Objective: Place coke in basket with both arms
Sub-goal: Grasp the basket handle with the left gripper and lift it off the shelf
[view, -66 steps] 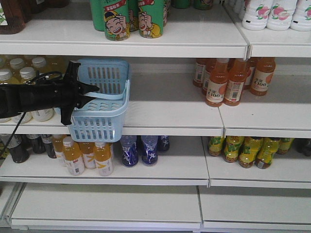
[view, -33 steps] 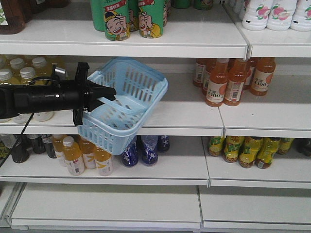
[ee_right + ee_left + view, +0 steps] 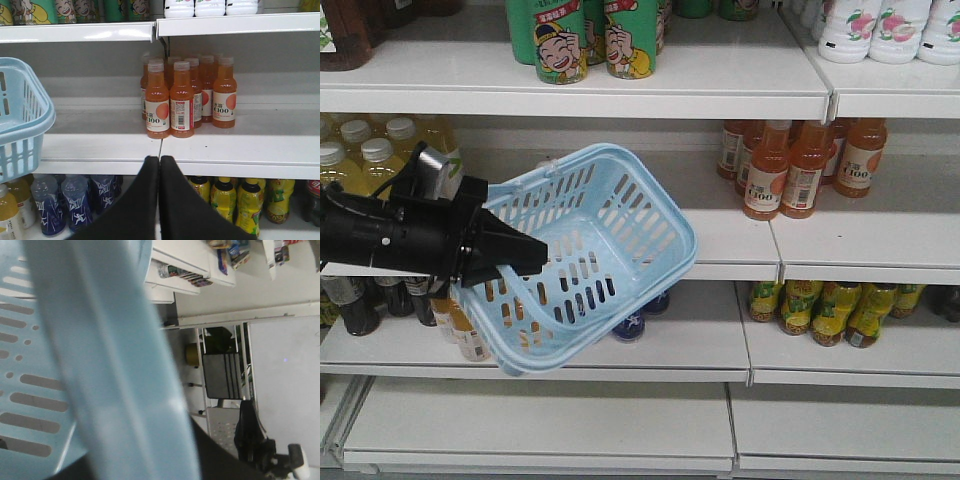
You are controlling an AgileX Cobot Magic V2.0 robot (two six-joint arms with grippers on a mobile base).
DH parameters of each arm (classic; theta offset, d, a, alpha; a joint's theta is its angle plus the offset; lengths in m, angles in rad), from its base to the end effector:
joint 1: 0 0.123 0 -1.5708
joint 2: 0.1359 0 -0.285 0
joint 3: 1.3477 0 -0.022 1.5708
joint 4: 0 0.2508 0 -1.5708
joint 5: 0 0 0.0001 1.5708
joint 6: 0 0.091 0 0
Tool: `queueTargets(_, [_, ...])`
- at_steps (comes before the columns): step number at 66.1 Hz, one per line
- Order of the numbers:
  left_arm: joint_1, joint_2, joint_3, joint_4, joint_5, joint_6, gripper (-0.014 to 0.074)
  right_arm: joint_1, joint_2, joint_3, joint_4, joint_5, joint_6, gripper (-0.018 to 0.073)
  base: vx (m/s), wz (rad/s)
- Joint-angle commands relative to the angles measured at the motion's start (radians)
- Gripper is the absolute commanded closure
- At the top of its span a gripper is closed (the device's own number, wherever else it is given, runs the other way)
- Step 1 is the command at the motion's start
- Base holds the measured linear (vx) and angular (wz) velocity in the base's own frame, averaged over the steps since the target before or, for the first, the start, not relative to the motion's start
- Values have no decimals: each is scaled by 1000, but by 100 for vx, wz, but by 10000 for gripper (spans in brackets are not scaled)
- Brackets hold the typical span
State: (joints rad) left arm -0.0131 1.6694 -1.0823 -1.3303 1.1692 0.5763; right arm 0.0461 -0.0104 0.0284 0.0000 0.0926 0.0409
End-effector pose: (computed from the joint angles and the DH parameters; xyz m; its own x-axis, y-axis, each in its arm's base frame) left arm 0.3174 -0.0856 0.2648 -0.9708 -0.1758 -0.1630 0.0795 0.4056 -0.9106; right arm 0.0568 0.0026 0.1957 -0.0252 0.0398 -0.9989 -0.0451 0.9981 0.0409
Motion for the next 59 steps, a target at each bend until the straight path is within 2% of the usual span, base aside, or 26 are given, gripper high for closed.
queueTargets(1, [-36,-103,39,-54,71,22,604,-3,-18,11,-7,-78,-6,569,0,0])
queueTargets(20, [-169,-151,284,-48,59,103,604,-3,-18,11,-7,-78,-6,569,0,0])
queueTargets(35, [-179,-151,347,-44,56,189,604,-3,-18,11,-7,-78,-6,569,0,0])
queueTargets(59, [-179,-151,347,-49,32,190,603,-3,-18,11,-7,-78,-6,569,0,0])
